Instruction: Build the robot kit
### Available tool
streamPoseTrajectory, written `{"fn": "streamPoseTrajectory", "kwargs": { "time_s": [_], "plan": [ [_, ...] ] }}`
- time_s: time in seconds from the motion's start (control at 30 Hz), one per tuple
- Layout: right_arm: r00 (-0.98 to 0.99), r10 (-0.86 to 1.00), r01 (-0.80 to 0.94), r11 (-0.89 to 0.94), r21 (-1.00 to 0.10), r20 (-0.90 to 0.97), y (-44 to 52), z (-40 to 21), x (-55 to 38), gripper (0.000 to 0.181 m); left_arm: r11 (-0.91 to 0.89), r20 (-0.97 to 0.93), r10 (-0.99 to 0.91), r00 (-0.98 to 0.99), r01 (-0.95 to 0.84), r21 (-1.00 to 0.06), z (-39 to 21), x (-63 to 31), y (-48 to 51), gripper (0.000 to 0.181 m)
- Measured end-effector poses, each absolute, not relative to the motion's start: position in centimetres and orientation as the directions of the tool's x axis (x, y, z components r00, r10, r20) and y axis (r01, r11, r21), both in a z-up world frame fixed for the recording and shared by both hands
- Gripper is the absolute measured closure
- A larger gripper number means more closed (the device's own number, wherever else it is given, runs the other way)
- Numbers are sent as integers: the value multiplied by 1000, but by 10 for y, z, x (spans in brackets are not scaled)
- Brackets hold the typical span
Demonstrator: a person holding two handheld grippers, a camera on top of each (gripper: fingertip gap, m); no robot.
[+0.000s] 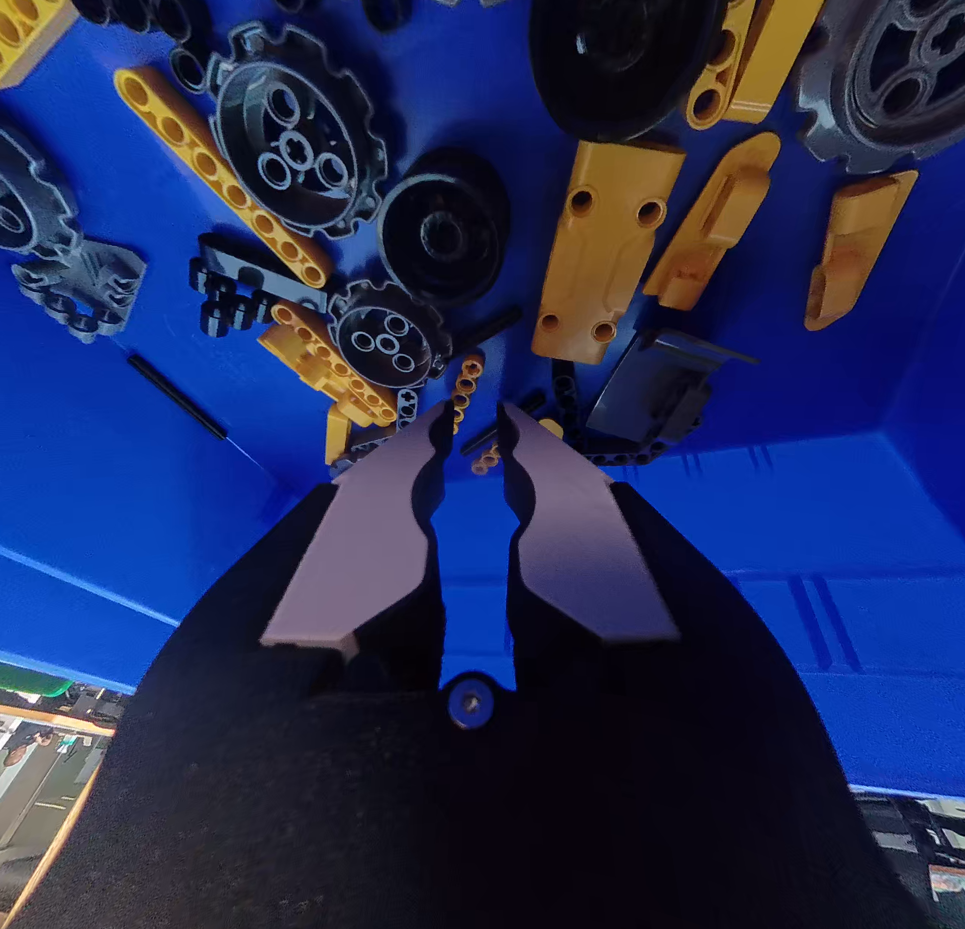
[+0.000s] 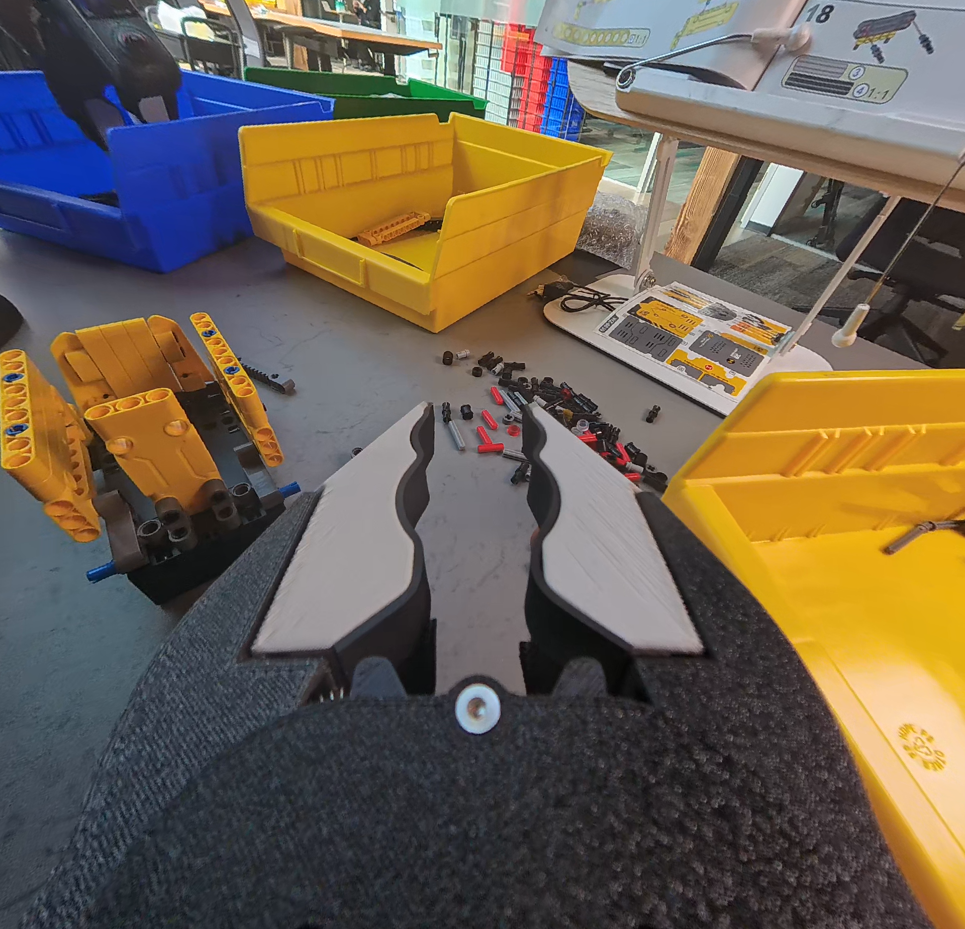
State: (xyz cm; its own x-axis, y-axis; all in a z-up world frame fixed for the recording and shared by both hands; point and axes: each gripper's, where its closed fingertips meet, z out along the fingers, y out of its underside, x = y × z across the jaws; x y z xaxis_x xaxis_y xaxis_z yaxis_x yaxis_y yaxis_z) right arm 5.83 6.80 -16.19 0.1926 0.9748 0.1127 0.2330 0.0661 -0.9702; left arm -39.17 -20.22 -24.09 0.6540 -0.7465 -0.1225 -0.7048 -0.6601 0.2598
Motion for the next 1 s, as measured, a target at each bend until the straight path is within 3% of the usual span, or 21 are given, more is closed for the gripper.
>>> {"fn": "streamPoseTrajectory", "kwargs": {
  "time_s": [0.47,0.57,0.67,0.8,0.87,1.0],
  "plan": [
    [172,974,252,102,-962,148,64,-164,58,148,-703,-148,-709,690,-674,226,-233,-387,-201,179],
    [169,973,254,109,-961,155,63,-164,58,148,-738,-242,-667,705,-669,85,-202,-370,-181,179],
    [167,974,250,107,-962,152,62,-163,58,149,-730,-281,-615,737,-667,-151,-156,-322,-152,179],
    [169,973,247,114,-962,158,62,-161,58,149,-635,-38,-697,716,-641,-431,-127,-193,-141,179],
    [168,972,244,118,-963,161,62,-160,59,149,-596,104,-768,632,-646,-477,-137,-124,-150,179],
    [164,972,242,126,-962,168,60,-159,59,149,-563,298,-826,478,-680,-470,-186,-30,-170,179]
  ]
}}
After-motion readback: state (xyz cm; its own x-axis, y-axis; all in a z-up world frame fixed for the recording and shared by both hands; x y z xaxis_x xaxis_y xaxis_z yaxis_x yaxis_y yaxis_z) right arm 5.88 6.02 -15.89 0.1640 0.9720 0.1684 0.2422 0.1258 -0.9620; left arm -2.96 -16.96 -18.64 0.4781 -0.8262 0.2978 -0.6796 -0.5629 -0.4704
